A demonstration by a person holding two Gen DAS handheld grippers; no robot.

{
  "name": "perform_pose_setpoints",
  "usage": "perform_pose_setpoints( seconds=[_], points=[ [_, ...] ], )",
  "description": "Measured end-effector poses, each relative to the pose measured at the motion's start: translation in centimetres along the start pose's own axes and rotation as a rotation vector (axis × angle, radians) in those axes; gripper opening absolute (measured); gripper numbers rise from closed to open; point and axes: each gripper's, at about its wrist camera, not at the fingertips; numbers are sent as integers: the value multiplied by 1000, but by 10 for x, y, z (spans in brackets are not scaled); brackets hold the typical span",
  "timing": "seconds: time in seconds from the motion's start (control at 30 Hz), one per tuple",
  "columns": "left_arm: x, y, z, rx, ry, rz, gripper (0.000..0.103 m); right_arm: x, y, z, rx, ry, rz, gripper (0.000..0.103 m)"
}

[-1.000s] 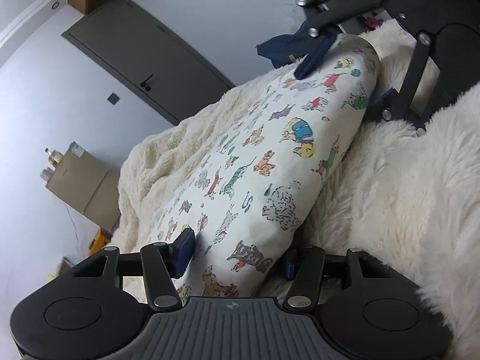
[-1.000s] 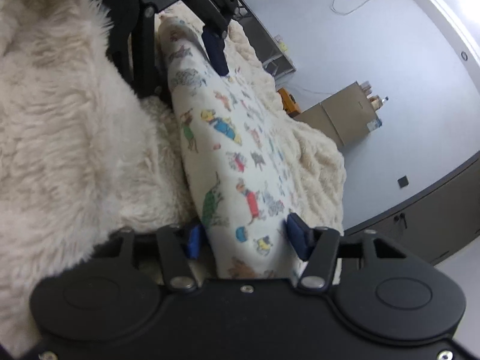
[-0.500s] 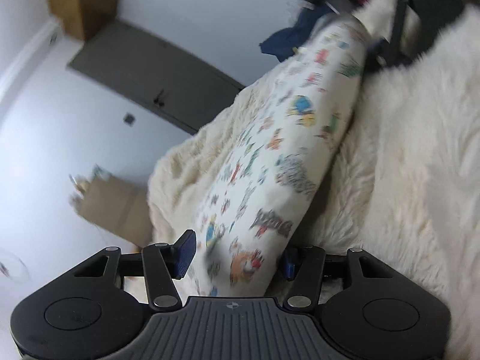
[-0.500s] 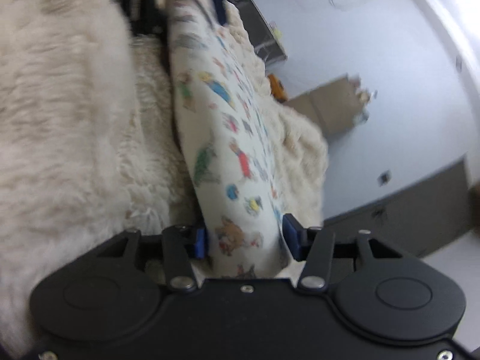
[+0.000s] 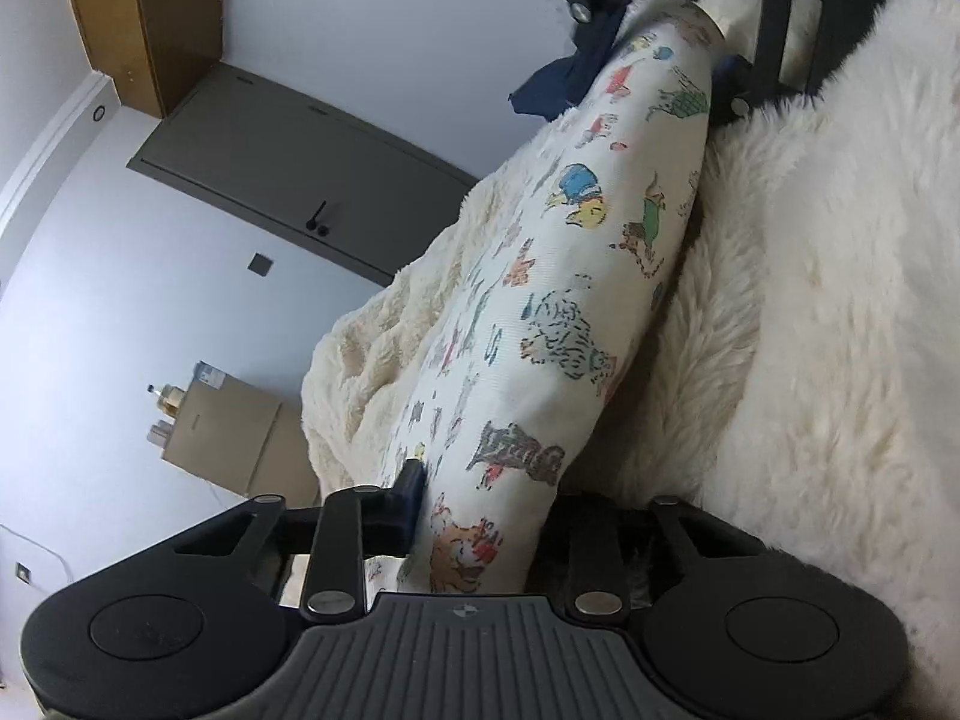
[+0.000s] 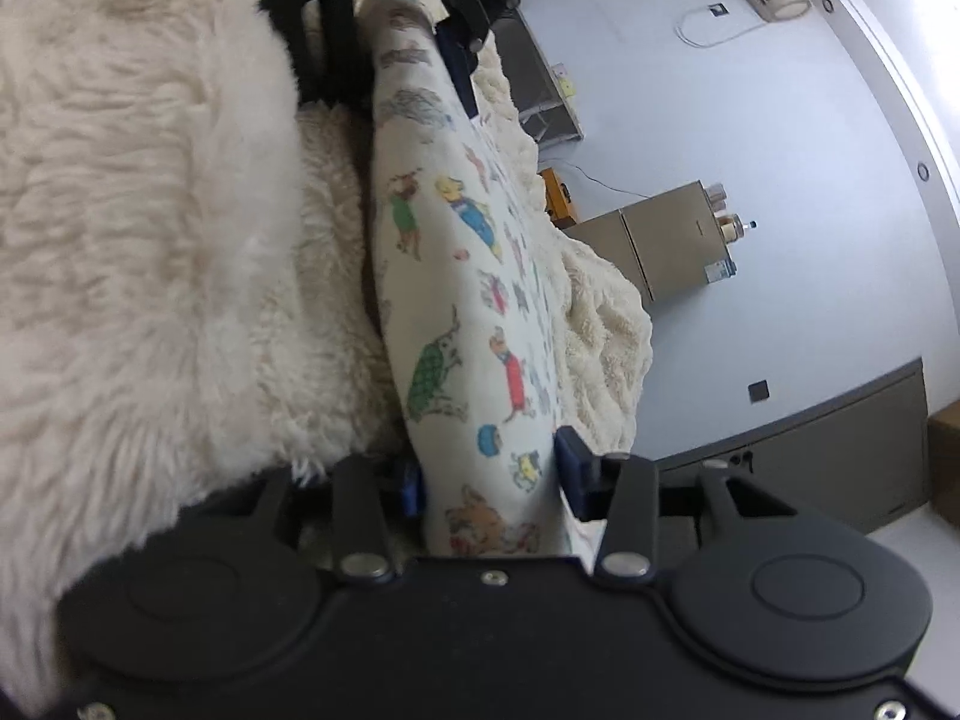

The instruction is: Fold clothes

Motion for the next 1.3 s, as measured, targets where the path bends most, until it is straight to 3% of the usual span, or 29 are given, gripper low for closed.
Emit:
perform_pose_setpoints(
  seconds=[0.13,0.3,0.37,0.57,0.67,0.77,0.83,0.9,1.0,1.03,1.1,1.13,1.17,1.23,1.27,1.3],
  points=[
    [2,22,-3,20,8,18,18,-1,-30,-7,1,-27,-29,29],
    [34,85,-2,147,20,27,17,2,-100,-38,-31,-105,-41,26],
    [54,117,6,184,44,-5,17,3,-127,-60,-25,-160,-63,26],
    [102,203,54,288,153,-116,17,-10,-183,-171,26,-348,-201,25],
    [123,247,101,308,267,-193,17,-28,-187,-225,68,-411,-247,25],
    [135,264,139,265,341,-318,17,-49,-175,-293,92,-485,-225,24],
    [144,261,160,217,359,-436,17,-56,-163,-322,90,-529,-155,24],
    [154,243,178,154,371,-549,17,-60,-137,-343,120,-586,-14,24],
    [161,196,208,127,404,-621,17,-65,-88,-352,161,-618,80,28],
    [158,180,218,154,432,-588,19,-71,-61,-352,190,-604,75,29],
    [149,136,247,264,528,-465,25,-85,3,-348,277,-567,53,50],
    [147,126,252,286,551,-432,31,-96,48,-340,361,-533,29,56],
    [140,101,264,328,607,-351,33,-103,86,-331,446,-508,-4,65],
    [129,55,285,407,703,-214,34,-108,114,-317,494,-492,-50,57],
    [132,45,288,443,711,-227,35,-108,111,-315,466,-483,-68,61],
    [135,39,290,483,715,-239,38,-107,98,-317,409,-469,-85,73]
  ],
)
Point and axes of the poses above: each gripper's, at about its wrist camera, not at the fingertips, and x roughly against the way its jaws point, y to its left, z to its underside, and after that the axes turned 9 degrees about x, right-handed
